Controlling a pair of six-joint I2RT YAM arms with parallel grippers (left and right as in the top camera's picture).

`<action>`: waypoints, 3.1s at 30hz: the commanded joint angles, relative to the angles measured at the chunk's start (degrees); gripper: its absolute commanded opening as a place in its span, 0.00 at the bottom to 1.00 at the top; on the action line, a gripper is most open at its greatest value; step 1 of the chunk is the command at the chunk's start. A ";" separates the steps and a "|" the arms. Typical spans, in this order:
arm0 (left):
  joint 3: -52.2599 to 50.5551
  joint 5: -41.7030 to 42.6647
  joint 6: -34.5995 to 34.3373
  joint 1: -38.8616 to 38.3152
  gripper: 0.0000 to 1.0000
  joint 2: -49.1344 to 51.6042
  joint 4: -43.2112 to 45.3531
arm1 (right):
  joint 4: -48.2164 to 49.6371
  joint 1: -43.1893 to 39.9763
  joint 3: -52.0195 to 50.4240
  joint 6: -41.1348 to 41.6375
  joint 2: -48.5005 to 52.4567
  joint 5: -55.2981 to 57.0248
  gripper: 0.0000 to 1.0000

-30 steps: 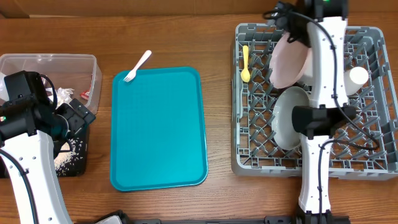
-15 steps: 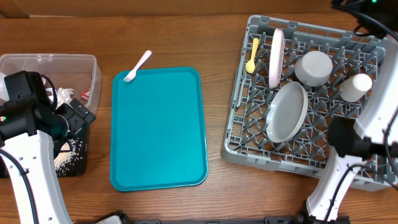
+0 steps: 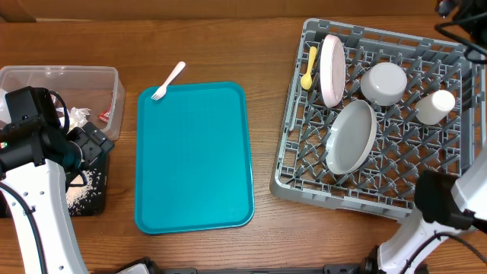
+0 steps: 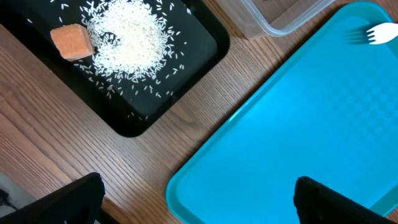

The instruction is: Sort waste into correct bins and load items into the dishwasher rack

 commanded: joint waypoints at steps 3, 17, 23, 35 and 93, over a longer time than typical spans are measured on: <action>-0.07 3.93 -0.87 0.31 1.00 -0.07 0.02 | 0.22 -6.80 -6.67 9.60 -4.15 12.41 1.00; -0.04 29.94 14.21 -5.92 1.00 0.42 11.45 | 0.28 -20.24 -16.00 11.08 -1.99 12.22 1.00; -0.02 19.41 14.23 -13.86 1.00 3.39 22.16 | 0.28 -20.24 -16.02 11.08 -2.01 12.22 1.00; -0.02 1.53 36.46 -21.22 1.00 17.92 32.83 | 0.28 -20.24 -16.02 11.08 -2.01 12.22 1.00; -0.07 -14.45 63.28 -26.25 0.71 46.51 56.00 | 0.28 -20.24 -16.02 11.08 -2.01 12.22 1.00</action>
